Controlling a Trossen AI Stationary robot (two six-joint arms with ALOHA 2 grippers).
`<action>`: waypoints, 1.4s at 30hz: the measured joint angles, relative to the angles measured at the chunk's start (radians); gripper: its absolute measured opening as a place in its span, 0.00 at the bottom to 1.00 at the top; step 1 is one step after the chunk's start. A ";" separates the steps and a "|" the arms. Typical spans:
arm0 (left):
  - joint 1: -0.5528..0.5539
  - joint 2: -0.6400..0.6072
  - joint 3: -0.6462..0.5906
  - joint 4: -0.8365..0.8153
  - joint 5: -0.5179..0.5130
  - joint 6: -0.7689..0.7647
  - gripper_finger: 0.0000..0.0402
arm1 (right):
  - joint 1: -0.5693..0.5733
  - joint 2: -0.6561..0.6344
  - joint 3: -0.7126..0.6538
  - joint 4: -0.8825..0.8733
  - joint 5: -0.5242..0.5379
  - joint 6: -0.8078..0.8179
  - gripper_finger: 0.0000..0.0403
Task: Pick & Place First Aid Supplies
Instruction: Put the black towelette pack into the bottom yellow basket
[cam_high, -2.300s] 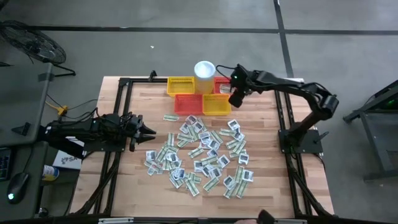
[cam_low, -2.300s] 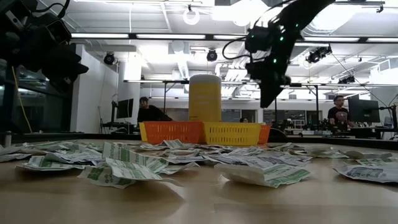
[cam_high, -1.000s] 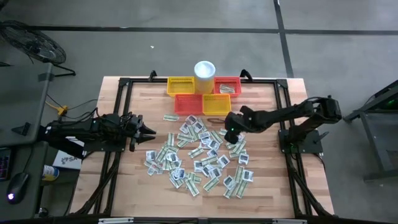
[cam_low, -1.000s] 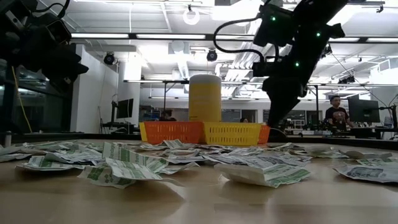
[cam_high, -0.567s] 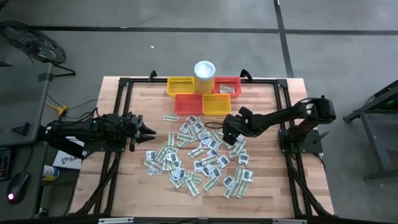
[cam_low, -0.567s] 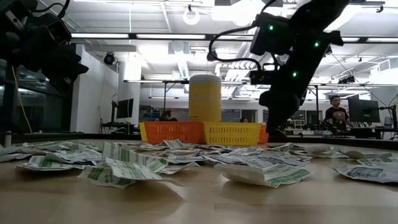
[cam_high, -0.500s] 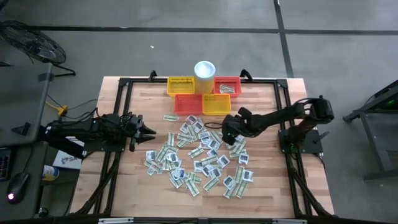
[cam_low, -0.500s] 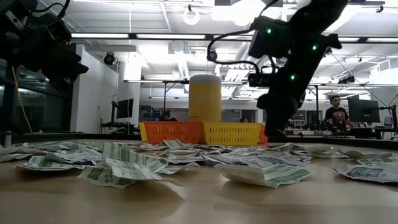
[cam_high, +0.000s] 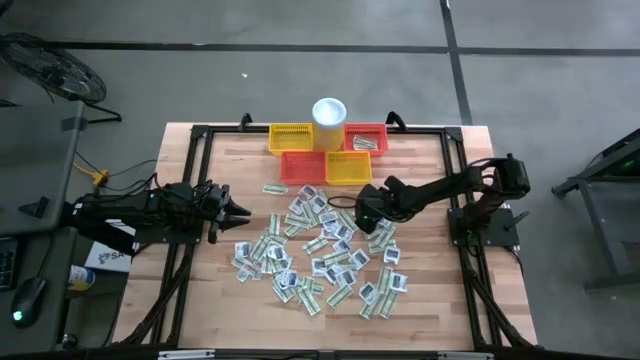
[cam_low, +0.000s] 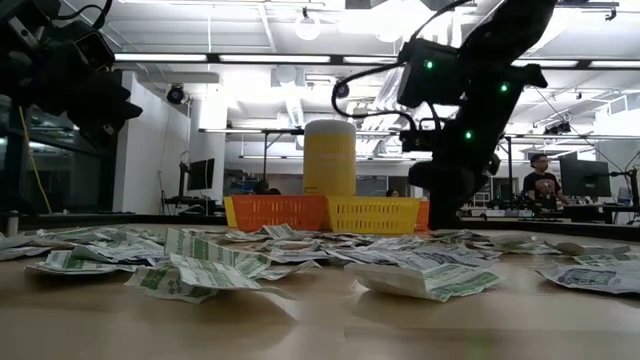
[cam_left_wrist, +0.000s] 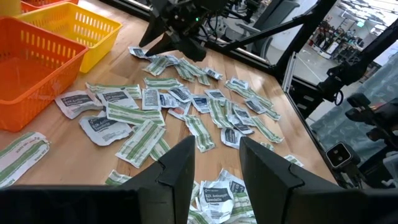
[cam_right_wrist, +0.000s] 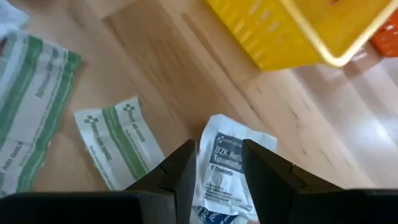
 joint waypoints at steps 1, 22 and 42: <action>0.000 0.000 0.000 0.000 0.000 0.000 0.32 | 0.000 0.010 0.000 0.007 -0.007 0.000 0.31; 0.000 0.000 0.000 0.000 0.000 0.000 0.32 | -0.061 0.065 0.013 -0.037 -0.054 0.021 0.31; 0.000 0.000 0.000 0.000 0.000 0.000 0.32 | -0.123 0.081 0.016 -0.033 -0.198 0.186 0.01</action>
